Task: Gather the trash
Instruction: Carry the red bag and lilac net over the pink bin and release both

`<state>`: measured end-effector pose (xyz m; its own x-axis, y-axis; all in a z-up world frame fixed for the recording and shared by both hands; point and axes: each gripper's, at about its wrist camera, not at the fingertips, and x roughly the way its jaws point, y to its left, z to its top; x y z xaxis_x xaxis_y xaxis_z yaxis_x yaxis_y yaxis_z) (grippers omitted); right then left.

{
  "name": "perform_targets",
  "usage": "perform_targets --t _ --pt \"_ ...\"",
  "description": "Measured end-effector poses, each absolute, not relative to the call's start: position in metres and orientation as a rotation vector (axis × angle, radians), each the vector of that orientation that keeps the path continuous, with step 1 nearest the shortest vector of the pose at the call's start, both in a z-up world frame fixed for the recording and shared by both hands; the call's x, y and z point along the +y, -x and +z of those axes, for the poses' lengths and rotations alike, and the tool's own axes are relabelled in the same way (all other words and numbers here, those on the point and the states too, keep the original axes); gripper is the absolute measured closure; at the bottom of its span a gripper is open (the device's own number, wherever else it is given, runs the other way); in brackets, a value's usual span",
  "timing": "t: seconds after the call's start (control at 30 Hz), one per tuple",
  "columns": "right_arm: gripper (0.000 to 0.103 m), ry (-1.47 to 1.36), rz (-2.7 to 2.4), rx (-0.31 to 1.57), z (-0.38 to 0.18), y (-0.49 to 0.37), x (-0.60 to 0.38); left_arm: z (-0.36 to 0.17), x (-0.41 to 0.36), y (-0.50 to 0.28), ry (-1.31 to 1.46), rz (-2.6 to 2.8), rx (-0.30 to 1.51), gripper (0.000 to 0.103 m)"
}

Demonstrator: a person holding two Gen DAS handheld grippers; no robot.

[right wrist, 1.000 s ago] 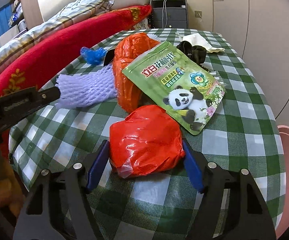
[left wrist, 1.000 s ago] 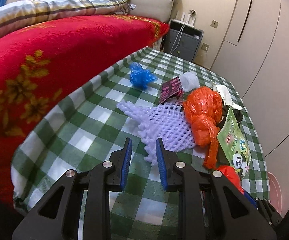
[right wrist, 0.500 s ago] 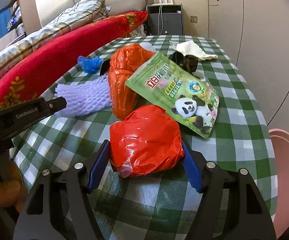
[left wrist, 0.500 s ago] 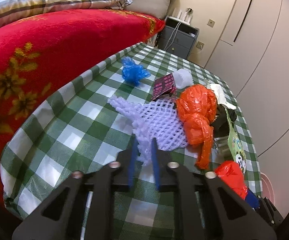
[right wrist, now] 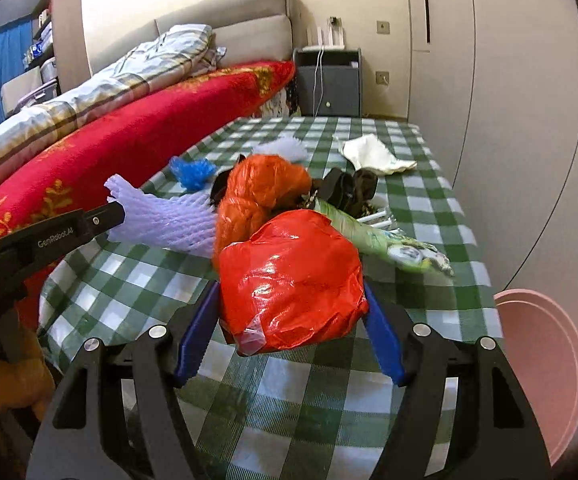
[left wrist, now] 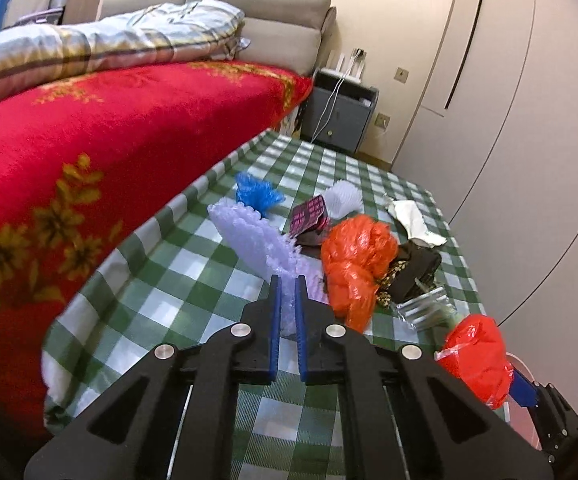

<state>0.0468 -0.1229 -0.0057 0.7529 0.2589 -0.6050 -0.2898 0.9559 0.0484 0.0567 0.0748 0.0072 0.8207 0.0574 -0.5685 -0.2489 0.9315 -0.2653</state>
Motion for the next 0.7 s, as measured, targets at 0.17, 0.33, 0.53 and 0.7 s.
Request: perform_targets --t 0.17,0.33,0.53,0.7 --pt "0.034 0.045 0.312 0.629 0.008 -0.026 -0.128 0.018 0.072 -0.041 0.328 0.151 0.558 0.097" --pt "0.034 0.042 0.301 0.604 0.023 -0.009 -0.137 0.030 0.061 -0.026 0.282 0.119 0.527 0.097" --pt "0.034 0.031 0.263 0.588 0.039 0.005 -0.154 0.040 0.054 -0.010 0.254 0.079 0.506 0.097" --pt "0.034 0.012 0.238 0.585 0.049 0.015 -0.170 0.043 0.044 0.000 0.234 0.042 0.500 0.097"
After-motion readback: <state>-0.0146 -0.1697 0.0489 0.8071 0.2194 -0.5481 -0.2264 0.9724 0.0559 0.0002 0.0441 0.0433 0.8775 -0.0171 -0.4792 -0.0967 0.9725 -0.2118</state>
